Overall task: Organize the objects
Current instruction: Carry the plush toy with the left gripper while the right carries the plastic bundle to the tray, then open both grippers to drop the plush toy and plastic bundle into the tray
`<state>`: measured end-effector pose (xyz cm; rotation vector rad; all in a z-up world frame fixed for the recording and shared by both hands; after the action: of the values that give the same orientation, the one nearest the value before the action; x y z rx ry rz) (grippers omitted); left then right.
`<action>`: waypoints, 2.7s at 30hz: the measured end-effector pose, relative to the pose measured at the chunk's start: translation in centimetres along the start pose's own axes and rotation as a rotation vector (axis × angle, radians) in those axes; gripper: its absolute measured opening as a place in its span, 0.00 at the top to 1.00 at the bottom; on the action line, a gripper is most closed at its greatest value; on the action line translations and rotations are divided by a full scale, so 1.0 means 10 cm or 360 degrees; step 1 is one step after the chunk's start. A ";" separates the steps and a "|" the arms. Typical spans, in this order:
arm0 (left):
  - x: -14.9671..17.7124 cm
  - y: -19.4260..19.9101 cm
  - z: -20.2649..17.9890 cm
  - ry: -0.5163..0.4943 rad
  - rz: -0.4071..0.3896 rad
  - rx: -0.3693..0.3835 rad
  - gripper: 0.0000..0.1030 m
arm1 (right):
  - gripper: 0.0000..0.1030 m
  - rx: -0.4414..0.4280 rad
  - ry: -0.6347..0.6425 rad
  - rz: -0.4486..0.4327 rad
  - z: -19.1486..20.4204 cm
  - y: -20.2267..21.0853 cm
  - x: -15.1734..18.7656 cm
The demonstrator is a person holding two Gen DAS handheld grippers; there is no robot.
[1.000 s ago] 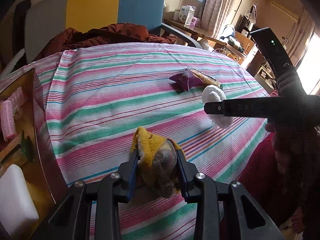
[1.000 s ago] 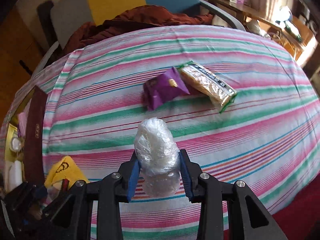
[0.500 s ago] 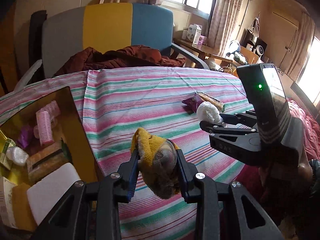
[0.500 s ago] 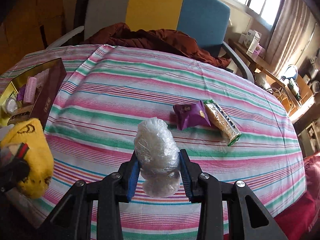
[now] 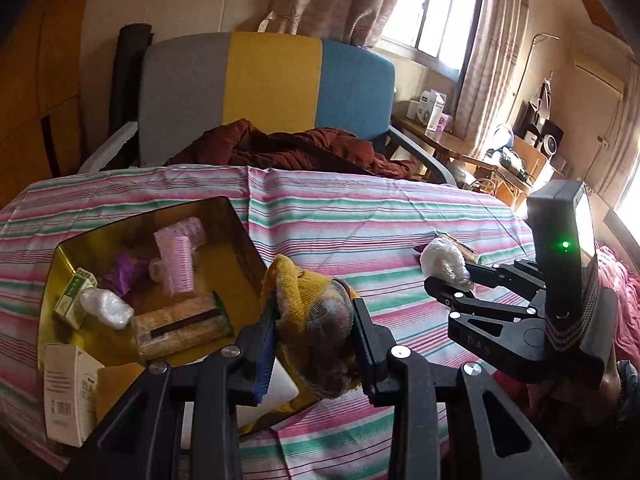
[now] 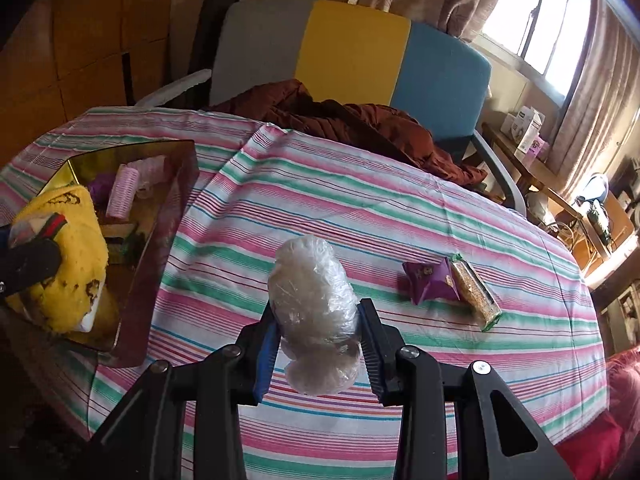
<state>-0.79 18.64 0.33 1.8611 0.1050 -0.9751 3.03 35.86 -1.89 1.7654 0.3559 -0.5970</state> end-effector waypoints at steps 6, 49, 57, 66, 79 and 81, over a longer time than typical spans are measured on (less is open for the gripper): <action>0.00 0.19 0.43 0.0127 -0.0060 -0.0094 0.67 | 0.63 -0.0057 0.0094 -0.0059 0.34 0.12 -0.15; 0.21 0.73 2.18 0.0648 -0.0174 -0.0336 0.67 | 0.62 -0.0551 0.0376 -0.0095 1.95 0.04 -0.82; 0.09 0.49 2.14 0.0587 -0.0112 -0.0306 0.66 | 0.62 -0.0620 0.0365 -0.0047 2.09 -0.06 -0.89; -0.01 0.24 2.20 0.0592 -0.0032 -0.0257 0.57 | 0.62 -0.0705 0.0303 0.0040 2.16 -0.24 -0.96; 0.15 0.42 2.18 0.0619 -0.0082 -0.0502 0.53 | 0.28 -0.0865 0.0311 0.0079 2.39 -0.25 -0.88; 0.19 0.45 2.16 0.0620 -0.0087 -0.0541 0.53 | 0.23 -0.0849 0.0311 0.0056 2.36 -0.20 -0.86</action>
<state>-9.84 -1.43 -1.63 1.7122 0.5262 -0.5754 -10.01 14.37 -3.15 1.3112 0.5612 -0.2676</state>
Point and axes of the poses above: each gripper's, at about its wrist camera, not at the fingertips, and y roughly against the way its jaws point, z to its left, x to its underside, the point moved 2 cm from there along -y, roughly the way its jaws point, and after that the axes turned 5 degrees about z, right-handed, at the moved point
